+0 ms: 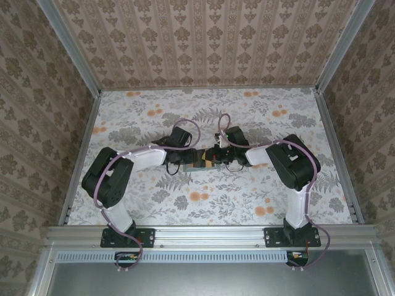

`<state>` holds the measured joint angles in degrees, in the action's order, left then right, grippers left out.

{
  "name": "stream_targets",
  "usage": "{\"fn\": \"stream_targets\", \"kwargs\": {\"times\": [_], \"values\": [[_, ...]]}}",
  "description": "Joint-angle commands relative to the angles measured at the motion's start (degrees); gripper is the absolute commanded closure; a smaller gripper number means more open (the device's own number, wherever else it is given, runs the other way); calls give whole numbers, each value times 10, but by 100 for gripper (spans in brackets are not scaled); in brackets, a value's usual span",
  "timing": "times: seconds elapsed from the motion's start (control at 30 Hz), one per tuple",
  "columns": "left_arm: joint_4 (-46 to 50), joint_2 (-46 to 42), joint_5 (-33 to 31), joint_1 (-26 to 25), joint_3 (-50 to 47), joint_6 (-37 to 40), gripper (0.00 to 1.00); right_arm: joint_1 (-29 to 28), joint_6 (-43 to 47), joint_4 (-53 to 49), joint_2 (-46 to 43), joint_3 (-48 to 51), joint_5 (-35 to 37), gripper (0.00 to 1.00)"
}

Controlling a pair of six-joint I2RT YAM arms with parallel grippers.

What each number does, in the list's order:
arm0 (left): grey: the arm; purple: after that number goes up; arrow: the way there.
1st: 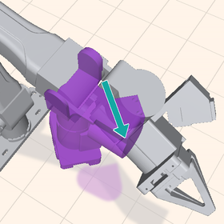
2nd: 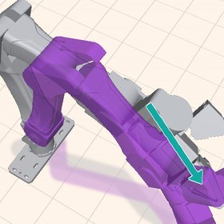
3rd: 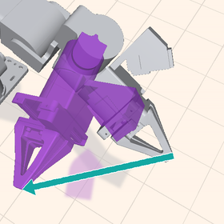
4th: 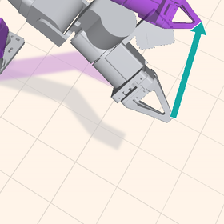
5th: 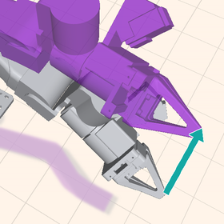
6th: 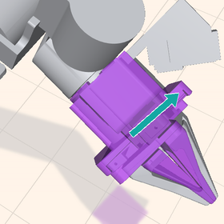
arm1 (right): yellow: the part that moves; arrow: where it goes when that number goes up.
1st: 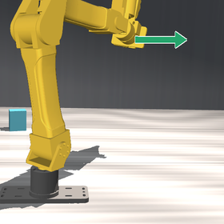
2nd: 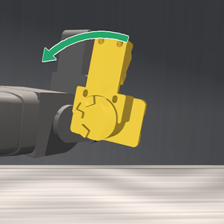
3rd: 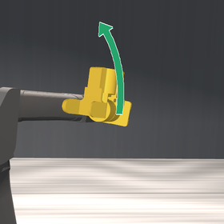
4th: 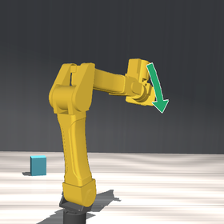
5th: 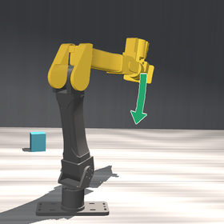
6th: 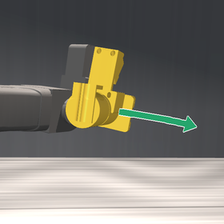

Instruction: Put the credit cards into the card holder

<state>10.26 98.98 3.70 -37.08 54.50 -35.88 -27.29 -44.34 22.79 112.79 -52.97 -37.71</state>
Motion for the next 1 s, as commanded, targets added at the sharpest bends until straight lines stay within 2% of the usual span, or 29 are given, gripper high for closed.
{"fn": "stream_targets", "kwargs": {"times": [0.0, 0.17, 0.4, 0.97], "values": [[31, -19, 13, -5, -13, -4, 49, -9, -5, -9, 31, -16, -4, 100], [15, -21, 28, -5, -13, -10, 47, -10, -3, -10, 42, -32, -19, 100], [-35, -6, 58, 12, -32, -30, 45, -19, 39, -64, 40, -51, -41, 100], [-46, -25, 57, 25, -43, -30, 41, -18, 83, -135, 23, -65, -67, 100]]}}
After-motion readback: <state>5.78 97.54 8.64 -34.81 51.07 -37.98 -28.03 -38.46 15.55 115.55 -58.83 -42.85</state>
